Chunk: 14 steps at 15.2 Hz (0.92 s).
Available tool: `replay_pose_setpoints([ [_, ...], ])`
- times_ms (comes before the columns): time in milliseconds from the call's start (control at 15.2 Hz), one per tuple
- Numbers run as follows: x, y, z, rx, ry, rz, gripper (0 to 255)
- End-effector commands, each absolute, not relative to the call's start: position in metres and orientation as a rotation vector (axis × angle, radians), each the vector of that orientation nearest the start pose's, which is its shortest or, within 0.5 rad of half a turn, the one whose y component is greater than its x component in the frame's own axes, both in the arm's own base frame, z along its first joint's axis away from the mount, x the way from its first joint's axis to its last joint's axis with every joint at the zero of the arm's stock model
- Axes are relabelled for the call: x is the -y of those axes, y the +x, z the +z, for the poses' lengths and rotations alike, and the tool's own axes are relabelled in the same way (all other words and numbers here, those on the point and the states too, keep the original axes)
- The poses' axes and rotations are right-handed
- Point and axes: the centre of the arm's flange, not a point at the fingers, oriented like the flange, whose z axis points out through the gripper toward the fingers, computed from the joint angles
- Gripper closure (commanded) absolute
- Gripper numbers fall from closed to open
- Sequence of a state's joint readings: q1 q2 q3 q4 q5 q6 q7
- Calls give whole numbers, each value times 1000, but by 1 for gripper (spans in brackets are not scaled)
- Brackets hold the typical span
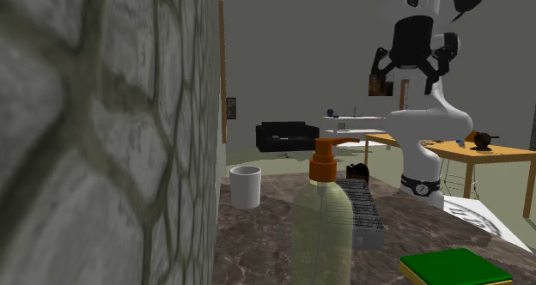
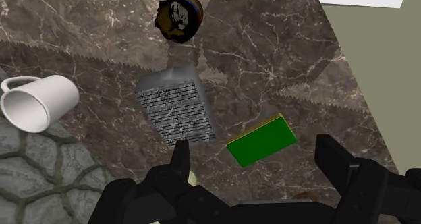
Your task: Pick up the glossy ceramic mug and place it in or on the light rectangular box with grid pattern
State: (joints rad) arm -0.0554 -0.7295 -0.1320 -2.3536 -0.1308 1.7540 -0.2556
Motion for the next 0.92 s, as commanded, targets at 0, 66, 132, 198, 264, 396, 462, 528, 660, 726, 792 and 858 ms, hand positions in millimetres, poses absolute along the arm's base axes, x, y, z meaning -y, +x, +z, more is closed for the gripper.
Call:
replay_pose_setpoints([
  [0, 105, 338, 574, 192, -3198, -179, 0],
  [66, 116, 342, 568, 198, -3197, -176, 0],
  [132, 127, 345, 562, 203, -3197, -173, 0],
  [198, 138, 348, 555, 208, -3197, -170, 0],
  [264, 150, 352, 549, 214, -3196, -167, 0],
  [396, 172, 359, 536, 224, -3195, -162, 0],
  [462, 183, 362, 530, 230, -3195, -159, 0],
  [528, 194, 366, 523, 235, -3195, -156, 0],
  [660, 216, 373, 511, 245, -3194, -150, 0],
  [726, 227, 376, 504, 251, -3193, -147, 0],
  [792, 238, 380, 498, 256, -3193, -144, 0],
  [858, 249, 384, 491, 261, -3192, -141, 0],
])
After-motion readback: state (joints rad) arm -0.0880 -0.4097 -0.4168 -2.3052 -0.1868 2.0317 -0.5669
